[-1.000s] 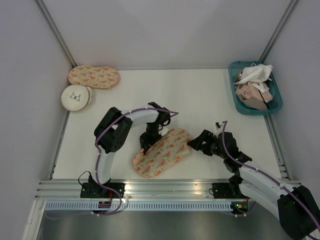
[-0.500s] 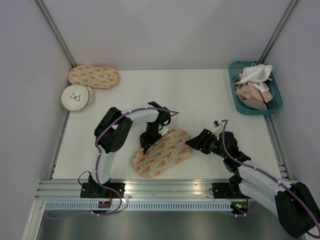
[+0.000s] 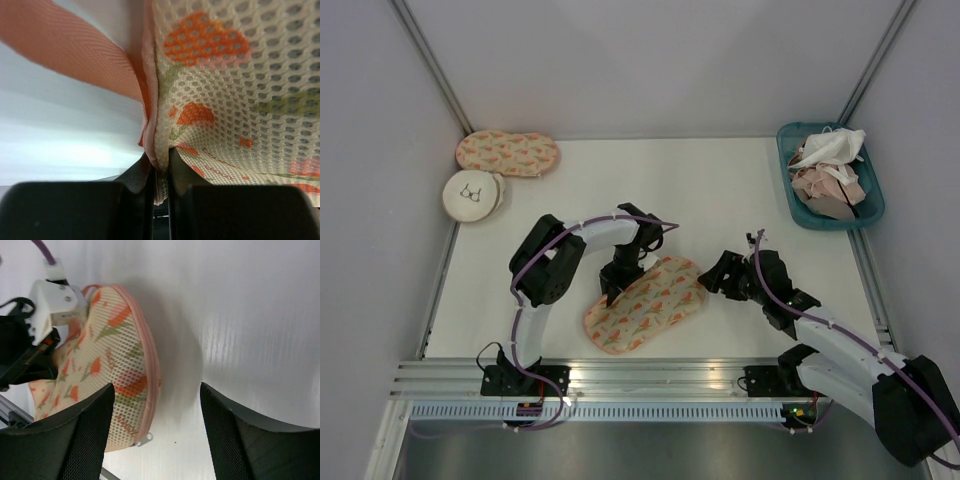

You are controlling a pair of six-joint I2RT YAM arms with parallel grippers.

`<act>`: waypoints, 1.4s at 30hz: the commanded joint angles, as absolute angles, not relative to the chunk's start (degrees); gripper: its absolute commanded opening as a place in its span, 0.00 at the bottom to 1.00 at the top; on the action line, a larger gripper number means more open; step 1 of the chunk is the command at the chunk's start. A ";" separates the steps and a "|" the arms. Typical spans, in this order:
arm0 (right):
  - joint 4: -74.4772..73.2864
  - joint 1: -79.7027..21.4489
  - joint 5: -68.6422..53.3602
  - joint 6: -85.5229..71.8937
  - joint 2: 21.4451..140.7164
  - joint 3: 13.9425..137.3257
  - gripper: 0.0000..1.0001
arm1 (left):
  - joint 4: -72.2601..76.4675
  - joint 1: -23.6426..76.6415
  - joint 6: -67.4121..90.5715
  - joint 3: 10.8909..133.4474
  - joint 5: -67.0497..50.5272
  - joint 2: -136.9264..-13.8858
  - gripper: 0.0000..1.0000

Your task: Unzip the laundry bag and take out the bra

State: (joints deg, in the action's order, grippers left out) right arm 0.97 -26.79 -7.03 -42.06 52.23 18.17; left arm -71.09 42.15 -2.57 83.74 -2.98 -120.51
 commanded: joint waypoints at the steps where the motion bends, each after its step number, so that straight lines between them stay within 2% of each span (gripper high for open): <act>1: 7.90 -27.07 -9.58 -43.24 55.89 16.18 0.74 | -63.72 42.36 -1.23 85.08 1.93 -122.43 0.02; 6: 20.54 -26.98 -14.84 -46.92 61.78 13.98 0.74 | -63.89 43.15 -1.14 85.69 2.20 -122.96 0.02; 11: 34.35 -27.07 -21.09 -51.50 66.87 11.70 0.64 | -64.69 44.73 -1.49 89.55 1.85 -124.45 0.02; 13: 37.69 -26.98 -22.06 -52.64 67.76 10.90 0.51 | -65.74 45.17 -1.67 91.22 1.93 -124.98 0.02; 14: 38.31 -27.07 -22.93 -52.65 68.55 10.81 0.42 | -66.09 45.52 -1.67 92.71 1.93 -125.50 0.02; 15: 38.76 -27.07 -23.46 -52.82 68.82 10.81 0.29 | -66.35 45.70 -1.67 93.25 2.19 -125.77 0.02; 16: 39.02 -27.07 -23.81 -52.91 69.17 10.81 0.06 | -66.71 45.79 -1.67 93.77 2.37 -125.95 0.02; 17: 38.94 -27.07 -24.17 -52.91 69.17 10.81 0.01 | -66.88 45.97 -1.67 94.74 2.63 -126.12 0.02; 20: 36.66 -26.98 -23.73 -52.65 67.34 10.90 0.00 | -66.89 46.05 -0.71 96.06 5.44 -126.39 0.02; 25: 22.81 -26.98 -16.71 -50.36 59.44 12.65 0.01 | -65.48 45.53 6.40 100.98 18.00 -123.15 0.57; 27: 18.22 -27.07 -13.55 -50.45 56.61 13.27 0.00 | -63.99 45.18 7.82 102.56 21.68 -121.30 0.66; 30: 9.43 -26.98 -6.17 -51.93 51.78 14.50 0.00 | -62.15 45.00 10.98 103.54 27.05 -116.38 0.69; 34: -2.68 -26.98 5.67 -57.45 44.50 14.68 0.00 | -59.33 44.74 15.72 102.04 26.38 -108.74 0.72; 38: -10.97 -27.07 13.33 -65.02 38.25 13.01 0.00 | -51.09 44.74 20.64 91.98 15.50 -94.36 0.72; 41: -15.02 -26.98 15.90 -70.11 32.88 11.17 0.00 | -40.11 44.30 26.79 79.43 -2.91 -85.20 0.75; 42: -15.38 -26.98 16.00 -70.83 31.57 10.73 0.00 | -36.08 44.30 28.63 75.80 -6.99 -78.73 0.76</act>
State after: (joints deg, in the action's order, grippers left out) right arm -9.30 -26.98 9.54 -63.40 34.89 11.79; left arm -47.33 44.49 19.51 84.36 9.67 -87.31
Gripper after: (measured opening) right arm 0.039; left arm 0.755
